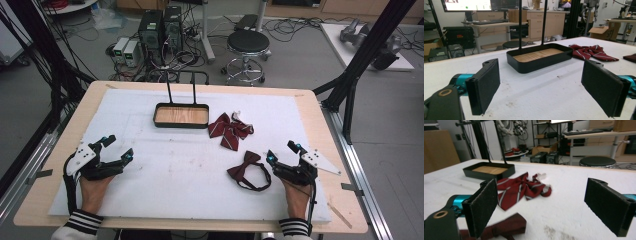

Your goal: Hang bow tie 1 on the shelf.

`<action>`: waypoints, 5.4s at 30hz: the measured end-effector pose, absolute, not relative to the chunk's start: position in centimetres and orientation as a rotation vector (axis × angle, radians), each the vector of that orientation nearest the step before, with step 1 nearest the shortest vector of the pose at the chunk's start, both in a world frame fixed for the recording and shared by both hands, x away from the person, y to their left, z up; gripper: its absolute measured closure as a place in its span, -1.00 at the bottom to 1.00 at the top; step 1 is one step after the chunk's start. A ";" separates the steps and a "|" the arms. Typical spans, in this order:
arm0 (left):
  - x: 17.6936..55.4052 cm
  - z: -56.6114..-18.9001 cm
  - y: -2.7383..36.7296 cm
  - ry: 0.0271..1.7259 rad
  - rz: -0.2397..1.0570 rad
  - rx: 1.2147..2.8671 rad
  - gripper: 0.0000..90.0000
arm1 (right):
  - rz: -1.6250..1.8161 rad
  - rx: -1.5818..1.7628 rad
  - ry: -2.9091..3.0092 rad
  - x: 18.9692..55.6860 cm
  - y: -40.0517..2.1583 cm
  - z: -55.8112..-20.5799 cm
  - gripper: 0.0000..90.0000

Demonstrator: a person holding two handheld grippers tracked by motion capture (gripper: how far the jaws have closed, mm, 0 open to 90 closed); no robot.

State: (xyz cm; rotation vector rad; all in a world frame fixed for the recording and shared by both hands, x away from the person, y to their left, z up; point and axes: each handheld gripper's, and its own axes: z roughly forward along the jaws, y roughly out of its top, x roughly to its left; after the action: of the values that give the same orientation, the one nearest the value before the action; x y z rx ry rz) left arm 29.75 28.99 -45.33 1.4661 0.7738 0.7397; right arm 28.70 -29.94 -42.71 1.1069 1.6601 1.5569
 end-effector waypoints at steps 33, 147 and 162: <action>29.7 -45.3 29.0 0.777 0.741 1.469 -0.65 | 1.375 0.969 2.097 39.6 -23.9 -34.9 -0.75; 29.8 -45.3 29.0 0.778 0.743 1.467 -0.65 | 0.597 0.930 2.672 49.1 -16.0 -41.2 0.68; 29.8 -45.3 29.0 0.778 0.743 1.467 -0.65 | 0.828 0.936 2.584 48.2 -17.0 -39.5 0.69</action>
State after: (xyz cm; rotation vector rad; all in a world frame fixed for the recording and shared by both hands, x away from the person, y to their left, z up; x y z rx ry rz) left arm 29.75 28.96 -45.33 1.4666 0.7782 0.7433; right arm 48.17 -17.02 -39.50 0.9363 2.5843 0.8277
